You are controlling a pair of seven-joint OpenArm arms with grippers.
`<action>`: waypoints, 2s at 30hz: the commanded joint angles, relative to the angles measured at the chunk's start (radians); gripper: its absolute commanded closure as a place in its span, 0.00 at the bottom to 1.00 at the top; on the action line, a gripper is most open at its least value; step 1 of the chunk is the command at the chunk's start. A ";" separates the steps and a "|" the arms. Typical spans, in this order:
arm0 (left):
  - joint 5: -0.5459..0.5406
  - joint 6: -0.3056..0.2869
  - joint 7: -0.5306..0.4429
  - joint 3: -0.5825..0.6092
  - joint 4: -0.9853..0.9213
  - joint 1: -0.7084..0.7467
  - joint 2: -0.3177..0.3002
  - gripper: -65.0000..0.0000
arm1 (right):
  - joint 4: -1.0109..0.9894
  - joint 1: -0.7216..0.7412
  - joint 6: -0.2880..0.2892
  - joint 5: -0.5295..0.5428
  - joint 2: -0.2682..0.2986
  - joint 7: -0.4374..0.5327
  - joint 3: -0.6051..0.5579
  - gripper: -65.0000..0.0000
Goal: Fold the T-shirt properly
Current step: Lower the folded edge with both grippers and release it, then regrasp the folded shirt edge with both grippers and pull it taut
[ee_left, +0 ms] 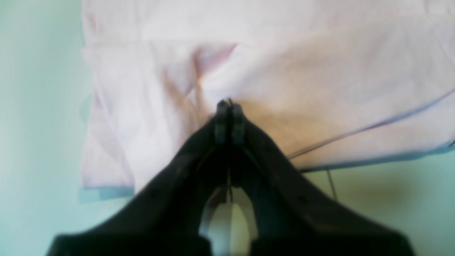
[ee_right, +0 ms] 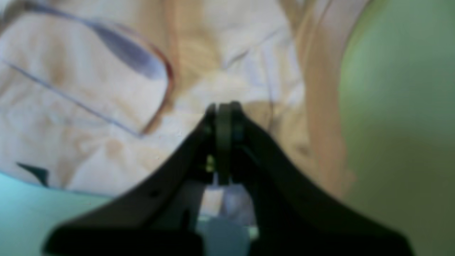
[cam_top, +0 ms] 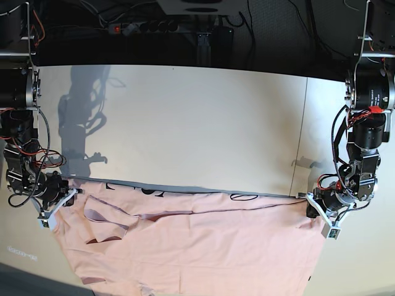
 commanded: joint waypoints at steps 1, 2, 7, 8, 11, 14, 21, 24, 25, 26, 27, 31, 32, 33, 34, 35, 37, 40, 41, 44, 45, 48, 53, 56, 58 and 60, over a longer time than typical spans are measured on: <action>-0.004 0.015 0.000 -0.004 0.011 -0.032 -0.010 1.00 | 0.011 0.016 0.040 0.006 0.016 0.009 0.007 1.00; -0.003 0.015 0.009 -0.004 0.011 -0.032 -0.010 1.00 | 0.011 0.004 0.039 0.010 0.016 0.009 0.007 1.00; -0.004 0.015 0.071 -0.004 0.011 -0.032 -0.010 1.00 | 0.011 -0.054 0.040 0.010 0.016 0.009 0.007 1.00; -0.004 0.015 0.078 -0.004 0.011 -0.032 -0.010 1.00 | 0.012 -0.064 0.040 0.010 0.016 0.009 0.007 1.00; -0.006 0.016 0.106 -0.004 0.011 -0.032 -0.010 1.00 | 0.012 -0.080 0.040 0.010 0.016 0.001 0.007 1.00; -0.006 0.014 0.190 -0.004 0.013 -0.032 -0.012 1.00 | 0.012 -0.085 0.040 0.019 0.016 -0.040 0.007 1.00; -0.220 -0.092 0.452 -0.004 0.125 0.002 -0.058 1.00 | 0.018 -0.086 0.041 0.150 0.030 -0.215 0.007 1.00; -0.291 -0.095 0.526 -0.004 0.211 0.044 -0.090 1.00 | 0.033 -0.101 0.048 0.204 0.045 -0.248 0.013 1.00; -0.294 -0.095 0.533 -0.004 0.238 0.060 -0.101 1.00 | 0.052 -0.117 0.048 0.217 0.051 -0.251 0.021 1.00; -0.294 -0.095 0.534 -0.004 0.265 0.078 -0.113 1.00 | 0.077 -0.138 0.048 0.227 0.058 -0.254 0.032 1.00; -0.296 -0.095 0.536 -0.004 0.292 0.096 -0.124 1.00 | 0.108 -0.163 0.048 0.231 0.066 -0.261 0.045 1.00; -0.346 -0.095 0.570 -0.004 0.400 0.163 -0.176 1.00 | 0.259 -0.293 0.048 0.255 0.086 -0.313 0.117 1.00; -0.352 -0.095 0.566 -0.004 0.426 0.179 -0.189 1.00 | 0.298 -0.329 0.048 0.266 0.089 -0.315 0.138 1.00; -0.359 -0.094 0.556 -0.004 0.451 0.191 -0.201 1.00 | 0.333 -0.363 0.048 0.273 0.090 -0.315 0.161 1.00; -0.375 -0.095 0.547 -0.004 0.474 0.198 -0.212 1.00 | 0.365 -0.393 0.048 0.275 0.090 -0.314 0.186 1.00; -0.397 -0.095 0.540 -0.004 0.492 0.198 -0.221 1.00 | 0.391 -0.418 0.048 0.275 0.090 -0.314 0.209 1.00; -0.410 -0.095 0.535 -0.008 0.525 0.188 -0.225 1.00 | 0.429 -0.453 0.048 0.277 0.090 -0.305 0.246 1.00; -0.409 -0.098 0.523 -0.008 0.550 0.160 -0.218 1.00 | 0.454 -0.467 0.048 0.307 0.090 -0.302 0.271 1.00; -0.409 -0.098 0.523 -0.008 0.550 0.148 -0.213 1.00 | 0.455 -0.467 0.048 0.321 0.090 -0.302 0.271 1.00; -0.385 -0.098 0.484 -0.008 0.550 0.136 -0.211 1.00 | 0.455 -0.465 0.048 0.332 0.085 -0.303 0.271 1.00; -0.367 -0.098 0.456 -0.008 0.549 0.136 -0.211 1.00 | 0.455 -0.465 0.048 0.332 0.085 -0.303 0.271 1.00; -0.296 -0.098 0.369 -0.008 0.530 0.131 -0.200 1.00 | 0.455 -0.462 0.048 0.332 0.084 -0.302 0.271 1.00; -0.228 -0.098 0.244 -0.004 0.385 0.074 -0.128 1.00 | 0.455 -0.460 0.048 0.332 0.084 -0.291 0.271 1.00; -0.166 -0.079 0.150 -0.004 0.263 0.029 -0.079 1.00 | 0.455 -0.459 0.048 0.332 0.084 -0.291 0.271 1.00; -0.138 -0.007 0.087 -0.004 0.189 0.005 -0.060 1.00 | 0.455 -0.459 0.048 0.331 0.084 -0.290 0.271 1.00; -0.102 0.023 0.027 -0.004 0.127 -0.011 -0.047 1.00 | 0.455 -0.460 0.048 0.330 0.084 -0.291 0.270 1.00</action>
